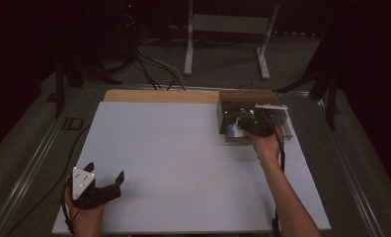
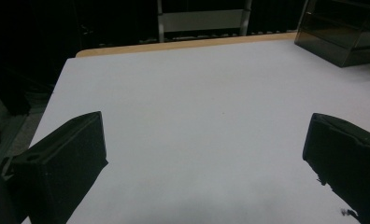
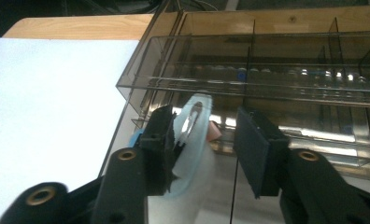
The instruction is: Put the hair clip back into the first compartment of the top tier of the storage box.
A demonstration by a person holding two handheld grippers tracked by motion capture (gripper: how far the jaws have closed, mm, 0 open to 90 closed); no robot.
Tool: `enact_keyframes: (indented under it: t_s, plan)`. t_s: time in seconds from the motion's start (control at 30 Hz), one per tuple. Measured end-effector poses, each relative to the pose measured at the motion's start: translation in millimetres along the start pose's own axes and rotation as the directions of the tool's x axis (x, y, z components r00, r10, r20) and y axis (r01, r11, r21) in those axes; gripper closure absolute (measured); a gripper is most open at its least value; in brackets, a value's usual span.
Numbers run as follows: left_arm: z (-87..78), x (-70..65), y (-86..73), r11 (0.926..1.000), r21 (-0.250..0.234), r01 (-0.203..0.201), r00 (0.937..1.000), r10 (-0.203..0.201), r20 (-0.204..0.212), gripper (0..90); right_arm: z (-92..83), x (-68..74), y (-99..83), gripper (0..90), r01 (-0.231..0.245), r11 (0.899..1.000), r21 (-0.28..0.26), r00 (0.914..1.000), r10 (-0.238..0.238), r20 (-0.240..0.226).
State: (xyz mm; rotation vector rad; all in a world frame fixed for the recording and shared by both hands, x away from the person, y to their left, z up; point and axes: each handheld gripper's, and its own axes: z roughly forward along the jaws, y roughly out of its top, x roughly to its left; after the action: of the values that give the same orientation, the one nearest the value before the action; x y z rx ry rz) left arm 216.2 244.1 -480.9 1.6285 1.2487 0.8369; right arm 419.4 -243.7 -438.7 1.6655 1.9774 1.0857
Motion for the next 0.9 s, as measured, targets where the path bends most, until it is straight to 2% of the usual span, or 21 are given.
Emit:
enact_keyframes:
  t_s: [0.27,0.37,0.4,0.43,0.63,0.9]
  plan:
    - [-0.1,0.3,-0.1,1.0000,-0.001,0.003,1.0000,-0.003,-0.001,1.1,-3.3,1.9,0.7,41.6,0.012,1.000,-0.022,0.9999,-0.012,-0.004]
    - [0.4,-0.3,-0.1,1.0000,0.003,-0.003,1.0000,0.003,0.001,1.1,-6.0,1.8,0.8,28.5,0.016,1.000,-0.024,0.9999,-0.015,0.006]
    - [0.4,-0.3,-0.1,1.0000,0.003,-0.003,1.0000,0.003,0.001,1.1,-6.0,1.8,0.8,28.5,0.016,1.000,-0.024,0.9999,-0.015,0.006]
    - [0.5,-0.4,-0.1,1.0000,0.003,-0.004,1.0000,0.004,0.001,1.1,-7.1,1.0,0.9,22.6,0.011,0.999,-0.030,0.9999,-0.011,0.008]
    - [0.4,-0.1,-0.2,1.0000,0.004,-0.003,1.0000,0.003,0.000,1.1,-9.1,0.1,1.2,14.4,0.016,0.999,-0.031,0.9995,-0.015,0.028]
    - [0.4,-0.2,-0.1,1.0000,0.004,-0.003,1.0000,0.003,0.000,1.1,-17.0,-1.4,1.4,9.1,0.033,0.999,-0.040,0.9994,-0.032,0.013]
